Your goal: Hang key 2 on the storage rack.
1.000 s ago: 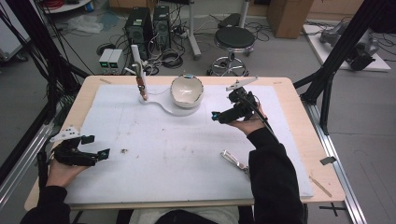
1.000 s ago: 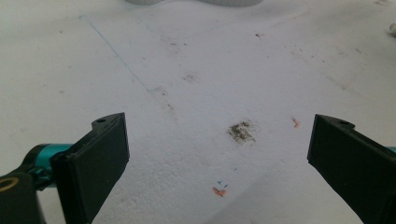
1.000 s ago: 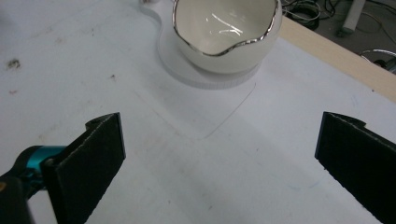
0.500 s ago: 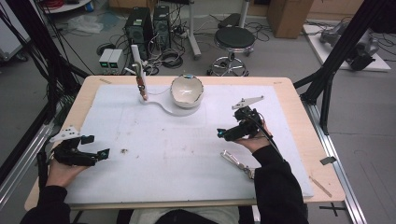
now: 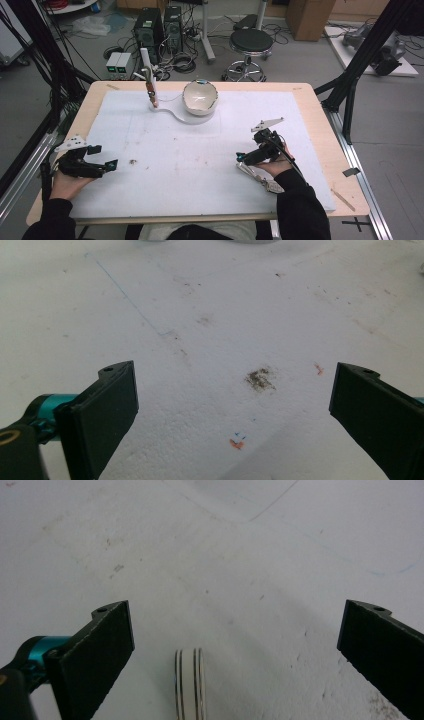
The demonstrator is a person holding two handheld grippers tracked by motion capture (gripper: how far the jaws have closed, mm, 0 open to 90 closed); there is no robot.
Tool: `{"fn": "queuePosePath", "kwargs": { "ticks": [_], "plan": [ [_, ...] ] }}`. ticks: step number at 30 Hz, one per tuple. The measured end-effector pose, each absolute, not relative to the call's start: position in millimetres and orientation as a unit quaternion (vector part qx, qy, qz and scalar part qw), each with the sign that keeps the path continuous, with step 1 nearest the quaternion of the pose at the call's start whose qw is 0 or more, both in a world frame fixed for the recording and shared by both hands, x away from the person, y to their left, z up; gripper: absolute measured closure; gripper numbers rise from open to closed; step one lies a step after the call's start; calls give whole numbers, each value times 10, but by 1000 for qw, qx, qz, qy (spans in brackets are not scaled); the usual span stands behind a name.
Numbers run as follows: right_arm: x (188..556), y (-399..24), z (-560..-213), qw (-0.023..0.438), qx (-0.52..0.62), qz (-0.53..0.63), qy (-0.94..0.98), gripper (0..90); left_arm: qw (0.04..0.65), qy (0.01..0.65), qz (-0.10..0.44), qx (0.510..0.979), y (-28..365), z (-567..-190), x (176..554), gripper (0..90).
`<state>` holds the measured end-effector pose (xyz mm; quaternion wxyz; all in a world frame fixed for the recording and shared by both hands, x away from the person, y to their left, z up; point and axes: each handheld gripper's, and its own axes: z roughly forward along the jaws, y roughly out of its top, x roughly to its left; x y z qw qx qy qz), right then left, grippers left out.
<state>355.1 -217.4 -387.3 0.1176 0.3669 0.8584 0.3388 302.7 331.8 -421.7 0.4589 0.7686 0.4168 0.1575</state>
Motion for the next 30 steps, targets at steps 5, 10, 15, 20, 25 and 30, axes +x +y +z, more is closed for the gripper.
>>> {"fn": "queuePosePath", "kwargs": {
  "ticks": [5,10,15,20,25,30],
  "plan": [
    [3485,-2224,-3930,110,369,327,863,6,458,417,157,769,3317,-4217,3026,60],
    [3402,-2253,-3959,107,364,314,870,7,457,418,158,769,3322,-4220,3029,60],
    [3349,-2307,-3989,92,370,311,870,48,457,418,157,769,3318,-4222,3029,59],
    [3299,-2335,-4110,79,368,294,879,135,457,419,157,769,3318,-4220,3026,60],
    [3272,-2346,-4152,67,359,286,886,310,457,419,155,770,3315,-4223,3026,60],
    [3260,-2305,-4186,64,351,276,892,455,456,419,155,769,3319,-4226,3024,60]
  ]
}}
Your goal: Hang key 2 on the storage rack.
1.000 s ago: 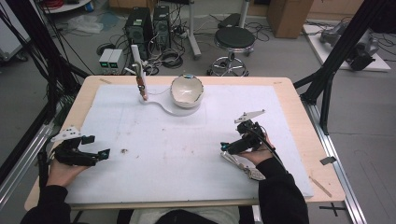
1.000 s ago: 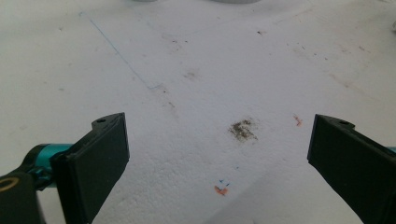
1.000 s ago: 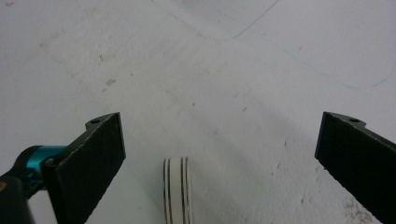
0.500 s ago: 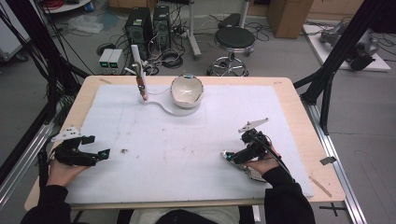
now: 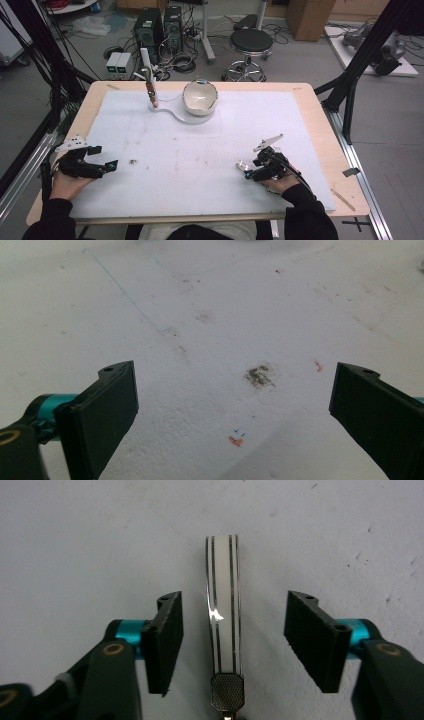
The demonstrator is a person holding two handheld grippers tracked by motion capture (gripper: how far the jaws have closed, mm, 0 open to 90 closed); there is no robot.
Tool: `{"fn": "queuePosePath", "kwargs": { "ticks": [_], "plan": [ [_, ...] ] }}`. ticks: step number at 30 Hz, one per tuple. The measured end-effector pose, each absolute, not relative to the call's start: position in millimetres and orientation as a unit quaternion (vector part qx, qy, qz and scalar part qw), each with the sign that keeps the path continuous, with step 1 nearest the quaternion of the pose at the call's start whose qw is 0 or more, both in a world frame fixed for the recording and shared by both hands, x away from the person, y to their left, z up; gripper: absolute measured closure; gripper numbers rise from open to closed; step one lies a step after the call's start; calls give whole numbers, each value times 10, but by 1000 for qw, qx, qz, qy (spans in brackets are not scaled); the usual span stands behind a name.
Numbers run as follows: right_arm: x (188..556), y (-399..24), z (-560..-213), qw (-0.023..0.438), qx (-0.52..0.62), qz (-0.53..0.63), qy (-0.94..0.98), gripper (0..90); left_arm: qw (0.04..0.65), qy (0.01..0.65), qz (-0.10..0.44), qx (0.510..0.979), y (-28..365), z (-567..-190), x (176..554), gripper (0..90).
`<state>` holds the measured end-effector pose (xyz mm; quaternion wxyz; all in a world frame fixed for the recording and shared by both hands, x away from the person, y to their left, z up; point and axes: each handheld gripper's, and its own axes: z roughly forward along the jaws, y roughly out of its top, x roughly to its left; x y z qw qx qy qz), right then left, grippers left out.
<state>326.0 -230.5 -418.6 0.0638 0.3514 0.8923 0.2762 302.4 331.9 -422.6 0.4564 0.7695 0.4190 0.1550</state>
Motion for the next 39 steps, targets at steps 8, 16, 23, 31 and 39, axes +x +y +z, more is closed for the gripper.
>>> {"fn": "queuePosePath", "kwargs": {
  "ticks": [8,16,23,31,39],
  "plan": [
    [3231,-2198,-4239,81,332,250,906,737,455,418,155,771,3325,-4229,3026,60],
    [3199,-2219,-4218,94,341,260,898,745,460,416,156,769,3330,-4221,3021,60],
    [3172,-2302,-4126,109,351,300,880,747,465,417,157,765,3337,-4215,3016,60],
    [3112,-2423,-3892,138,351,375,847,749,463,416,157,767,3333,-4216,3013,60],
    [3075,-2514,-3628,135,345,430,824,748,465,416,157,766,3339,-4214,3013,60]
  ]
}}
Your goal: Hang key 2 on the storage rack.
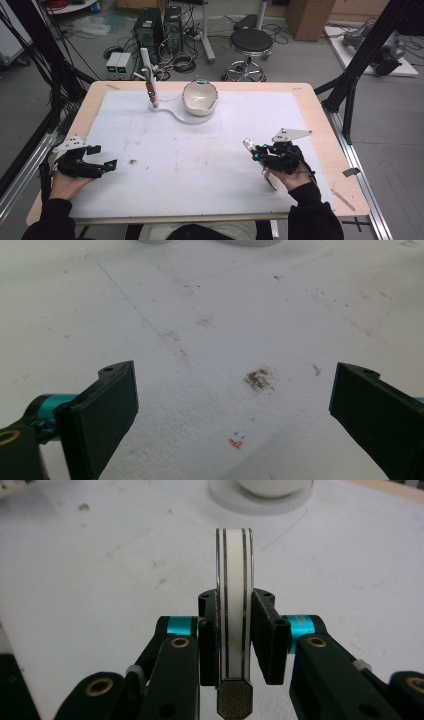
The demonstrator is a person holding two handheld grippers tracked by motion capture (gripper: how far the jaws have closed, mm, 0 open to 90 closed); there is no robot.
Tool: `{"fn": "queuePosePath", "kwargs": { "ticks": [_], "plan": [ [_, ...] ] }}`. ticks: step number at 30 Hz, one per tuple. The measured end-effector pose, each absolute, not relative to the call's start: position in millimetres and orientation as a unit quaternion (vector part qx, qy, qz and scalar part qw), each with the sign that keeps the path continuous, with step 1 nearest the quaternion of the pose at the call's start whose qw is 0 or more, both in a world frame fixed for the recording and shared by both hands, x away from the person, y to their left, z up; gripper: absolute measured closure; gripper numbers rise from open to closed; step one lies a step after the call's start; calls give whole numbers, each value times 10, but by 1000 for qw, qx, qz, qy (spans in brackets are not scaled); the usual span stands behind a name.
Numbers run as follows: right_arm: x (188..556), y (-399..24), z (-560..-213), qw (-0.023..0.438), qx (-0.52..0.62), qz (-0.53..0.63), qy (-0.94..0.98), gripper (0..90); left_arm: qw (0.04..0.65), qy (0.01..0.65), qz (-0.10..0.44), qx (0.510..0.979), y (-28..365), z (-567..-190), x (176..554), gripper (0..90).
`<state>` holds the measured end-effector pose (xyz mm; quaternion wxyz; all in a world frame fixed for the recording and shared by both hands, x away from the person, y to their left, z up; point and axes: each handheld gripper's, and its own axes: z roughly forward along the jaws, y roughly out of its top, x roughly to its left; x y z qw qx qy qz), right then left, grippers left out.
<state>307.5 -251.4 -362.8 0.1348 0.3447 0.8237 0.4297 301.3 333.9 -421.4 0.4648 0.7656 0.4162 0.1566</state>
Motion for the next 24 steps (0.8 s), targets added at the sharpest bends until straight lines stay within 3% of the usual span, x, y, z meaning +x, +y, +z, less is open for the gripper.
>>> {"fn": "queuePosePath", "kwargs": {
  "ticks": [11,24],
  "plan": [
    [3135,-2471,-3259,139,322,495,795,748,465,415,155,766,3334,-4220,3024,60],
    [3266,-2116,-2934,149,286,525,787,747,467,414,154,766,3322,-4219,3028,59]
  ]
}}
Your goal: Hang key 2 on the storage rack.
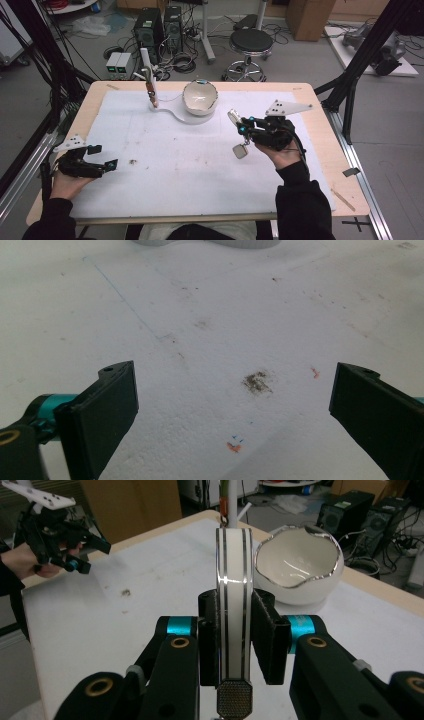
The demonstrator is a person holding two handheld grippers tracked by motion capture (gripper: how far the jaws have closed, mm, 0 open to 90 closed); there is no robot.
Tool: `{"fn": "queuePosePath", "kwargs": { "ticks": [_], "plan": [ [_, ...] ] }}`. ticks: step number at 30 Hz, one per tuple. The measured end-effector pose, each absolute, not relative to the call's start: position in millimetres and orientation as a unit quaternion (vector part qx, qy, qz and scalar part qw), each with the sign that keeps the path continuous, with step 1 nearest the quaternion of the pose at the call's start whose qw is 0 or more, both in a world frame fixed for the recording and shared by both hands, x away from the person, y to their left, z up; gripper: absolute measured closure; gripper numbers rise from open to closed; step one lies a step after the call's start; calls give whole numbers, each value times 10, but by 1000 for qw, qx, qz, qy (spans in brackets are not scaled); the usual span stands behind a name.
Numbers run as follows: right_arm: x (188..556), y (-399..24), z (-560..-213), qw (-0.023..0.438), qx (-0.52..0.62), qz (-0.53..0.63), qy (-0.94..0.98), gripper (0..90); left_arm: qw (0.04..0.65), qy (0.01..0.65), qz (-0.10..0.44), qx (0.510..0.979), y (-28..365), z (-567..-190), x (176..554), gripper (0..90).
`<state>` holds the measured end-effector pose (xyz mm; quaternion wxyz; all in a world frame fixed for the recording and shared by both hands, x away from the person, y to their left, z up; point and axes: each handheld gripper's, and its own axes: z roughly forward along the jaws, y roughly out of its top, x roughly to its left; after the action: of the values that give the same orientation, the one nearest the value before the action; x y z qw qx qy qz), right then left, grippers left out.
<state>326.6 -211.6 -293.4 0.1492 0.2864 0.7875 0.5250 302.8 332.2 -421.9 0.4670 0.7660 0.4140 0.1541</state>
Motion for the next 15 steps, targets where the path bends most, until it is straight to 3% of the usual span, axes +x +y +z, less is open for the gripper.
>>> {"fn": "queuePosePath", "kwargs": {
  "ticks": [15],
  "plan": [
    [3408,-1851,-2906,141,274,539,784,747,482,400,152,764,3241,-4133,3038,60]
  ]
}}
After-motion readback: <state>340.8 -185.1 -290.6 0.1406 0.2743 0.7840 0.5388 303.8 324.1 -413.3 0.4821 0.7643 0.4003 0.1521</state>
